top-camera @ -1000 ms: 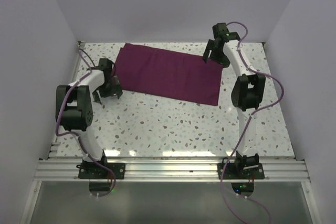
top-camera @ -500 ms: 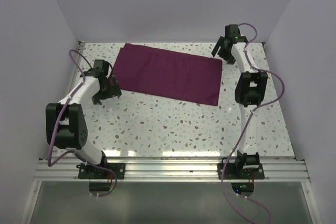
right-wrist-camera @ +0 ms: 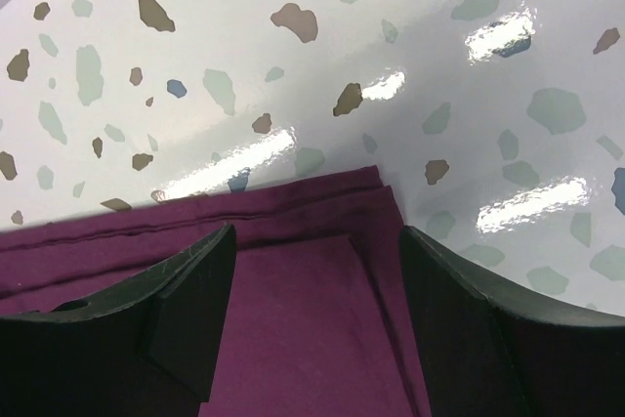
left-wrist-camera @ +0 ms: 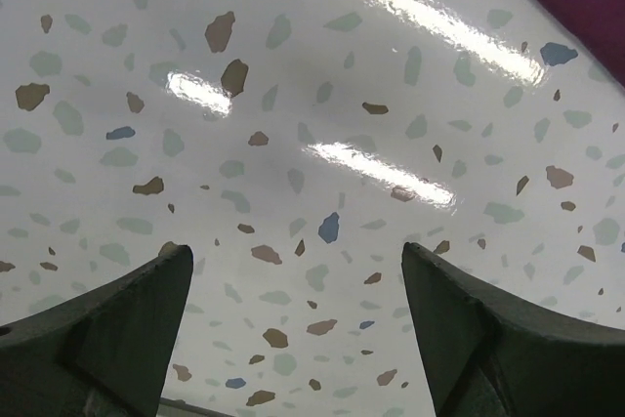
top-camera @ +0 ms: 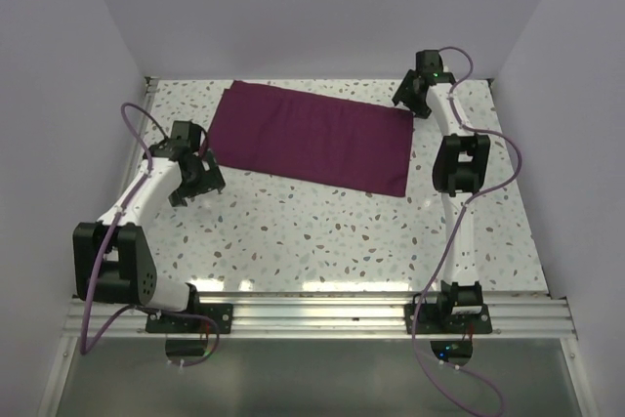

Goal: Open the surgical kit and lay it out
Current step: Open the surgical kit at the center of the board.

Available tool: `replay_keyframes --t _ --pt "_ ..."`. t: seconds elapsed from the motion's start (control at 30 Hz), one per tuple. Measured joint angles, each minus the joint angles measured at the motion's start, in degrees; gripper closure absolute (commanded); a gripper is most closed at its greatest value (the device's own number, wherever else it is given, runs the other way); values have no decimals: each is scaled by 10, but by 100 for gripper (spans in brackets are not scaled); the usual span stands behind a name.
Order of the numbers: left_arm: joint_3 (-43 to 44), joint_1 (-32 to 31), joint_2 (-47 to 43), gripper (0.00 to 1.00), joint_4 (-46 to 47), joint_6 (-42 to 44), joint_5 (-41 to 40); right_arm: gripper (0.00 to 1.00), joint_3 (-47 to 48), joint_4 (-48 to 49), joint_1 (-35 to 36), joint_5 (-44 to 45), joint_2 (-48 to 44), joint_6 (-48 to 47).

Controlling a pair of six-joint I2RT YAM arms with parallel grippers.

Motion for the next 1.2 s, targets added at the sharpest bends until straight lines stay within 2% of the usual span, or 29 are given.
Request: replay_keyframes --t 0.53,0.73,0.83,0.87,0.97,1.2 --pt "-37 -5 -26 9 -15 -14 -12 42 -4 12 0 -9 0 15" --pt "-46 -6 -35 9 -19 -14 -19 50 -28 21 4 -11 0 16" --pt "-46 -6 -35 9 -21 -14 -23 60 -36 31 5 -10 0 16" --pt "-47 -6 -35 9 -20 -13 -24 67 -38 35 5 -9 -1 16" --pt "-49 -6 -36 9 -21 -13 -26 81 -48 43 5 -8 -4 16" --pt "-51 -6 -36 9 -20 -9 -26 98 -54 45 8 -6 -7 14"
